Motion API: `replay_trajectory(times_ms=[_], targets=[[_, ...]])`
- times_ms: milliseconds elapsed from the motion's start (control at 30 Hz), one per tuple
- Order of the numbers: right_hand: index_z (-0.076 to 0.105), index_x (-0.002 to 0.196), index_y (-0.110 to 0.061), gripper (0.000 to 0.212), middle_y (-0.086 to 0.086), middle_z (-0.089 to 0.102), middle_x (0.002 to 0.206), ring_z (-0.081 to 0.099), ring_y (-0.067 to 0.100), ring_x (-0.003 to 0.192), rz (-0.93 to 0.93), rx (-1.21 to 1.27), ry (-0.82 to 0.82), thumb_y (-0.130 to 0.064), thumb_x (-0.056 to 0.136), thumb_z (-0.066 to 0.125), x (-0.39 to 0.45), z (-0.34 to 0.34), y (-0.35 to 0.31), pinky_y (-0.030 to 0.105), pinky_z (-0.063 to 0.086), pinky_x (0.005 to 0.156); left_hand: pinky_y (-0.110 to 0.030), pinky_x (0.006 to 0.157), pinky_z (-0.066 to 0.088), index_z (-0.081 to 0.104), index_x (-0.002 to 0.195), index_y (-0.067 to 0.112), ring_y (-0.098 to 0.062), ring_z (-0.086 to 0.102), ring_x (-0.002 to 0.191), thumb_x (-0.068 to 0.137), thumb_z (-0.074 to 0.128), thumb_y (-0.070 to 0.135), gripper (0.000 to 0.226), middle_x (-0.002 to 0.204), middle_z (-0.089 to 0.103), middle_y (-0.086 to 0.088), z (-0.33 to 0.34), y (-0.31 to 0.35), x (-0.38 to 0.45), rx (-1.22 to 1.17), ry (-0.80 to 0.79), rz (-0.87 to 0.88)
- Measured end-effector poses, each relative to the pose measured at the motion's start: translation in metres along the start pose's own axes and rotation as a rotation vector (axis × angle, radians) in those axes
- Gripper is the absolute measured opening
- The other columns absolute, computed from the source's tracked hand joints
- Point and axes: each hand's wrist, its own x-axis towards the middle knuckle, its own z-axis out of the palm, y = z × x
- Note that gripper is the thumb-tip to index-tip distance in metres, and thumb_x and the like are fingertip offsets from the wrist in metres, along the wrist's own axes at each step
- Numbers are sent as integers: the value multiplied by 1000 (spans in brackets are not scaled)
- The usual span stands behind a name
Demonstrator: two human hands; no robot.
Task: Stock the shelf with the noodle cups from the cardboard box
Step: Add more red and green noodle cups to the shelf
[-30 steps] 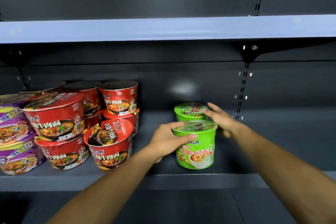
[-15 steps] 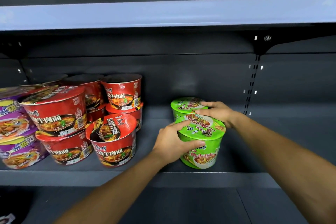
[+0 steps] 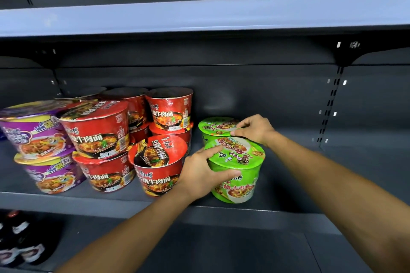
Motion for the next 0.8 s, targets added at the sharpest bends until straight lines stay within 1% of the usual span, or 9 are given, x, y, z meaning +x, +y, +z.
replay_trajectory(times_ms=[100, 200, 267, 333, 367, 467, 567, 733, 800], targets=[[71, 98, -18, 34, -3, 68, 104, 60, 13, 100, -56, -86, -11, -41, 74, 78, 1, 4, -4, 23, 45, 84, -18, 101, 43, 55, 132, 29, 4, 52, 114, 57, 85, 51, 84, 131, 55, 14, -3, -6, -6, -62, -8, -1], [73, 95, -24, 27, -7, 67, 102, 59, 10, 99, -67, -72, -54, -44, 77, 74, 2, 2, -3, 23, 45, 86, -26, 98, 49, 56, 131, 31, 3, 55, 115, 45, 80, 64, 96, 131, 54, 16, 1, -7, -13, -153, 6, -7], [72, 90, -29, 22, -8, 67, 103, 61, 12, 99, -47, -5, -93, -47, 79, 71, 3, -1, -2, 26, 47, 89, -30, 98, 50, 57, 130, 33, 1, 57, 114, 44, 78, 67, 95, 128, 58, 14, 7, -5, -16, -196, 27, -15], [70, 92, -28, 15, -6, 67, 110, 60, 14, 104, -48, -55, -91, -41, 84, 68, 4, -6, 1, 23, 43, 90, -29, 98, 49, 58, 128, 35, 1, 59, 111, 46, 77, 66, 90, 123, 63, 14, 15, 2, -17, -226, 27, -29], [69, 99, -27, 15, -4, 65, 117, 58, 15, 111, -69, -140, -90, -34, 85, 68, 5, -10, 3, 22, 40, 93, -28, 99, 48, 58, 128, 35, 2, 58, 111, 48, 78, 65, 87, 122, 64, 14, 21, 7, -18, -223, 21, -26], [61, 125, -26, 39, -3, 55, 137, 45, 21, 130, -176, -421, -132, -22, 86, 68, 2, -22, 8, 26, 32, 106, -24, 103, 44, 55, 131, 32, -1, 54, 116, 60, 82, 54, 79, 127, 60, 12, 34, 23, -18, -184, 0, -10], [54, 134, -28, 49, -2, 50, 141, 43, 22, 132, -281, -554, -165, -18, 87, 66, -6, -23, 4, 24, 30, 107, -21, 104, 39, 53, 132, 32, -5, 49, 121, 66, 81, 49, 74, 130, 55, 11, 40, 34, -13, -152, -10, -17], [47, 139, -31, 60, -2, 49, 143, 46, 20, 131, -411, -615, -199, -31, 83, 70, -4, 10, -23, 25, 34, 108, -28, 104, 41, 53, 130, 35, -9, 50, 120, 66, 80, 50, 71, 127, 57, 8, 42, 35, -8, -114, -59, -33], [41, 142, -34, 66, 0, 48, 144, 46, 24, 130, -421, -680, -198, -38, 82, 70, 2, 25, -32, 30, 36, 107, -29, 103, 43, 52, 131, 34, -8, 51, 118, 66, 80, 50, 72, 125, 57, 9, 38, 32, -8, -117, -62, -47]])
